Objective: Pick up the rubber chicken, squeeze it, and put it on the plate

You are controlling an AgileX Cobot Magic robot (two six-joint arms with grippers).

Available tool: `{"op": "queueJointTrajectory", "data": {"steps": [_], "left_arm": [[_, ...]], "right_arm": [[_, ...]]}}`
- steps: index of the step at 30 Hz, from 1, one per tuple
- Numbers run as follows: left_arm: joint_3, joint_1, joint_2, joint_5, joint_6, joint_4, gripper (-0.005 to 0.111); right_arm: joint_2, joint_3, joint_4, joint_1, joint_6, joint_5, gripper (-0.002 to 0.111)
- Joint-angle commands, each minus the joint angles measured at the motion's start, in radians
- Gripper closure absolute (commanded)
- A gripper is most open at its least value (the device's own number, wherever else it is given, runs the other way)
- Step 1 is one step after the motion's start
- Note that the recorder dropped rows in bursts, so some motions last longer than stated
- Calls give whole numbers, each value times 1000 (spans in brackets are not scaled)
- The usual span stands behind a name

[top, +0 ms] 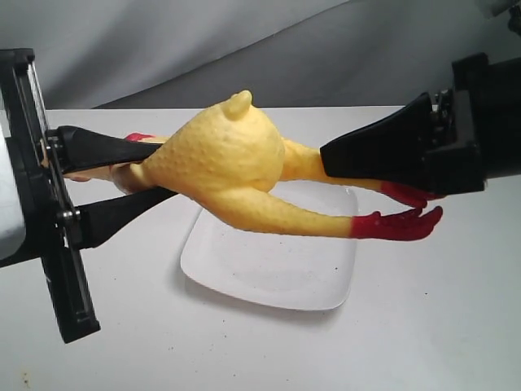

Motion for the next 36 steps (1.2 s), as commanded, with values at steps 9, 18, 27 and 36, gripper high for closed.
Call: {"op": "queueJointTrajectory", "data": {"steps": [9,18,27,36], "left_arm": [[-1,-9,4,-16,-14,-156,4],[-1,-9,4,-18,-18,-152,25],[-1,-9,4,-6,-22,-25,40],[-1,-9,4,-6,-147,-22,106]], "right_arm": [[-3,-3,43,-1,1,8,108],[-3,-3,38,-1,1,8,108],[-3,-3,38,-1,1,8,108],[-3,-3,38,-1,1,8,108]]}}
